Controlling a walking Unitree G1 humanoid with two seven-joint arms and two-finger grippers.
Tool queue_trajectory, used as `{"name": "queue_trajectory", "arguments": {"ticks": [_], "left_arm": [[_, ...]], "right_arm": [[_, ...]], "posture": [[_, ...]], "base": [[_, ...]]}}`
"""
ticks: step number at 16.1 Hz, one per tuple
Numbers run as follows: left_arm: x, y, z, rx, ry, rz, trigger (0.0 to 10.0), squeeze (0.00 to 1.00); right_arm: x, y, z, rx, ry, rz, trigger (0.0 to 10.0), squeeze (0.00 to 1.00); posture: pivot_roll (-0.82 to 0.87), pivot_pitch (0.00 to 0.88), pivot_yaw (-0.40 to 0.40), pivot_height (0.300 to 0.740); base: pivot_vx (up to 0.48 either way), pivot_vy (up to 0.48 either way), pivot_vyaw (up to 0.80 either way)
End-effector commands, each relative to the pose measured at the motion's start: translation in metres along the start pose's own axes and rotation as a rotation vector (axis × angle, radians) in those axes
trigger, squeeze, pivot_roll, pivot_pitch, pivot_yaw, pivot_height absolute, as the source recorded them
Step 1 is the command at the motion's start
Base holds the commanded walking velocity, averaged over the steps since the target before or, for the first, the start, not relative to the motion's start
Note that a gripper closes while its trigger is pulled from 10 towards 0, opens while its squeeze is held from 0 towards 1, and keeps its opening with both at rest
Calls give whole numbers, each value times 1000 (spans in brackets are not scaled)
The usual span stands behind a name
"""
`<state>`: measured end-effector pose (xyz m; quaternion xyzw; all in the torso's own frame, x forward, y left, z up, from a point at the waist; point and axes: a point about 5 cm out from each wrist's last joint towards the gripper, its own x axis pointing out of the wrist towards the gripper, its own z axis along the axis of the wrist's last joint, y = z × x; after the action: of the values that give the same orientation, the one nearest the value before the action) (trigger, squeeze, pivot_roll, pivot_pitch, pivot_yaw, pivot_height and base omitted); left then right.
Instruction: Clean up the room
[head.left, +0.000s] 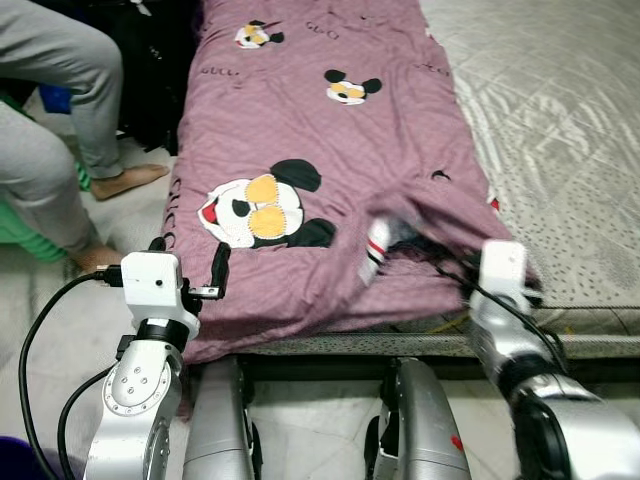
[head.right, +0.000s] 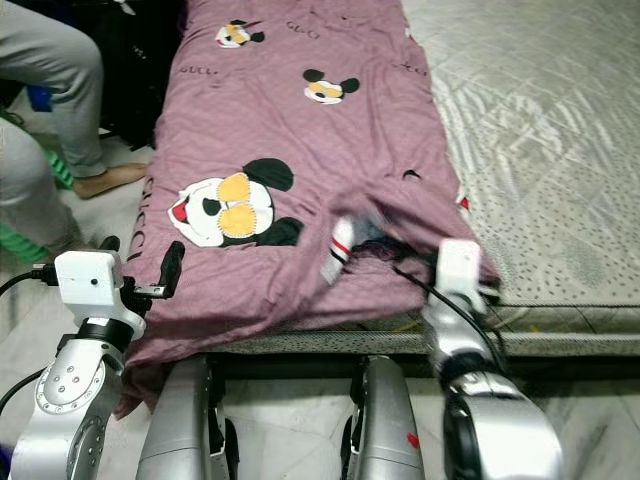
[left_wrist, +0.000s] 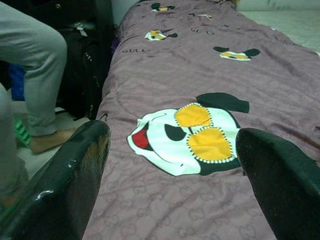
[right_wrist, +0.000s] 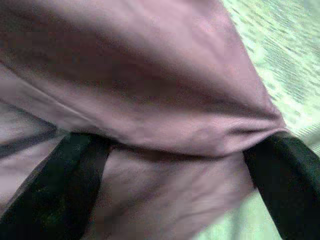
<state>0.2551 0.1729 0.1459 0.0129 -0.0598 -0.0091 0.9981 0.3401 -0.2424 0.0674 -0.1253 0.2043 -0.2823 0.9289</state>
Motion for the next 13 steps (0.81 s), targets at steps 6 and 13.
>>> {"name": "queue_trajectory", "arguments": {"ticks": [6, 13], "left_arm": [[2, -2, -6, 0, 26, 5, 10000, 0], [12, -5, -7, -9, 20, -17, 10000, 0]], "right_arm": [[12, -83, -46, -130, 75, -254, 10000, 0], [10, -133, -46, -247, -77, -344, 10000, 0]], "posture": [[86, 239, 9, 557], [27, 217, 34, 557]], "base": [[0, 0, 0], [0, 0, 0]]}}
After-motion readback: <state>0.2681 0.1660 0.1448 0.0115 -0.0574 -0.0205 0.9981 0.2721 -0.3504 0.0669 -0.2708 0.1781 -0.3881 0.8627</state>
